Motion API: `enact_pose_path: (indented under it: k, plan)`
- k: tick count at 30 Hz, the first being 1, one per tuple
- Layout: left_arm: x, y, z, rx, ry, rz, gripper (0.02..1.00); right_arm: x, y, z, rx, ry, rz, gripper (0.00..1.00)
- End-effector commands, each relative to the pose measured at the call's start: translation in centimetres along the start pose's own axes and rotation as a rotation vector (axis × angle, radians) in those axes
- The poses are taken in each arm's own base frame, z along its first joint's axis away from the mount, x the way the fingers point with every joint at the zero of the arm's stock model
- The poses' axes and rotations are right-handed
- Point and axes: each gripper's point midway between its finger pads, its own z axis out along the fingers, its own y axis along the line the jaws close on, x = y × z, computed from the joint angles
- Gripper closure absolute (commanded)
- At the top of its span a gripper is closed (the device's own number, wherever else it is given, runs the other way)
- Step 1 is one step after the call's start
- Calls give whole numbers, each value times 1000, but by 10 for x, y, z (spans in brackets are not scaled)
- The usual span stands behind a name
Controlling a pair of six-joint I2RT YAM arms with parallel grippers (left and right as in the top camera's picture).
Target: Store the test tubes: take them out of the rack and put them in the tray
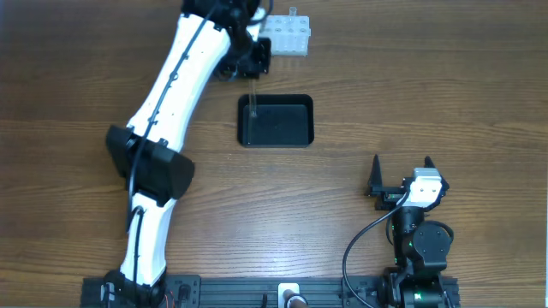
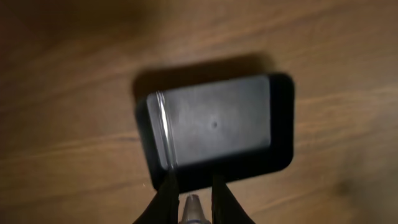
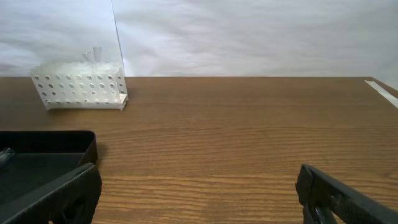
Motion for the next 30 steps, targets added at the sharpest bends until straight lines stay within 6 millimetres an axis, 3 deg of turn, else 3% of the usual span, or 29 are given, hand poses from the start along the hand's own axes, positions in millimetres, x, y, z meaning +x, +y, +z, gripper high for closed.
enact_pose_path:
  k: [1,12,30]
  plan:
    - [6,1,36,-1,97,-29,980,1,0,0,-3,0,-2,7]
    - [11,9,86,-25,189,-60,978,2,0,0,-3,0,-1,9]
    - [22,12,135,-14,293,-82,980,1,0,0,-3,0,-2,9]
